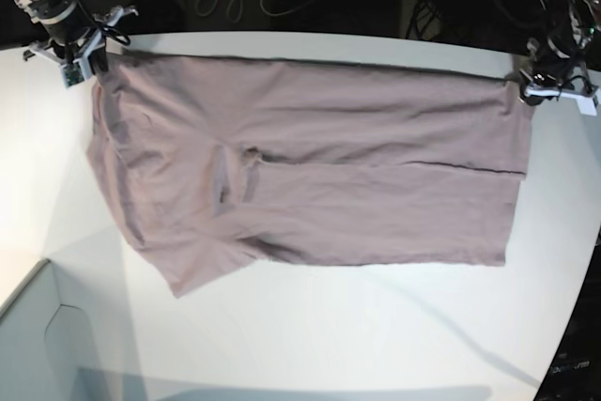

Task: Layout the t-shirt on the table in an organized manner, then fold the t-shirt properly
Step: 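Grasp the folded edge with both grippers and drag the shirt back, then move both grippers to the shirt's hem corners and grasp them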

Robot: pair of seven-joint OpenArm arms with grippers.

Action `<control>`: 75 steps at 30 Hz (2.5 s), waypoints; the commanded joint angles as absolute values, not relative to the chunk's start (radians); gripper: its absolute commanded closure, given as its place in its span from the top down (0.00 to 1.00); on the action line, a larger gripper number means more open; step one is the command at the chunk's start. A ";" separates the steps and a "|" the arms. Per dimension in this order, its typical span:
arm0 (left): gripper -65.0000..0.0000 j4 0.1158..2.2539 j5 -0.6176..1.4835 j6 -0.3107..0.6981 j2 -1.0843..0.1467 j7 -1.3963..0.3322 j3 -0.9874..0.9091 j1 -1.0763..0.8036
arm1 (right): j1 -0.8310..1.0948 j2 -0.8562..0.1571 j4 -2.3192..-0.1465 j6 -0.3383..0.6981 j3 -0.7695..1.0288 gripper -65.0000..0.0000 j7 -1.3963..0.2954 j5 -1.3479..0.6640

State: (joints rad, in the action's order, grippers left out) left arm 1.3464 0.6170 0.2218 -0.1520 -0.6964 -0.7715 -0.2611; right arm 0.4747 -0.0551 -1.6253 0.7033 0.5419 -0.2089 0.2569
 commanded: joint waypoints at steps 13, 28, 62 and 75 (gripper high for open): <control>0.00 1.365 0.625 0.311 -0.157 -0.688 -0.808 -0.325 | 0.513 -0.064 -1.641 0.698 0.613 0.00 -0.185 0.193; 0.10 1.365 0.625 0.311 -0.166 -0.690 -0.808 -0.323 | 0.532 -0.064 -1.641 0.698 0.618 0.07 -0.188 0.153; 0.56 1.448 0.616 0.306 -0.177 -0.690 -0.820 -0.061 | -0.280 -0.214 -1.145 0.698 0.507 0.48 -0.352 0.154; 0.56 1.310 0.616 0.300 -0.246 -0.680 -0.731 0.064 | -0.533 -0.303 -0.591 0.698 0.404 0.48 -0.142 0.156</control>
State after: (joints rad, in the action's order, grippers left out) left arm 1.2934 0.6048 0.2977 -0.2222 -0.7033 -0.7273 0.0479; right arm -0.5056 -0.2844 -0.5747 0.6960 0.4026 -0.1715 0.1715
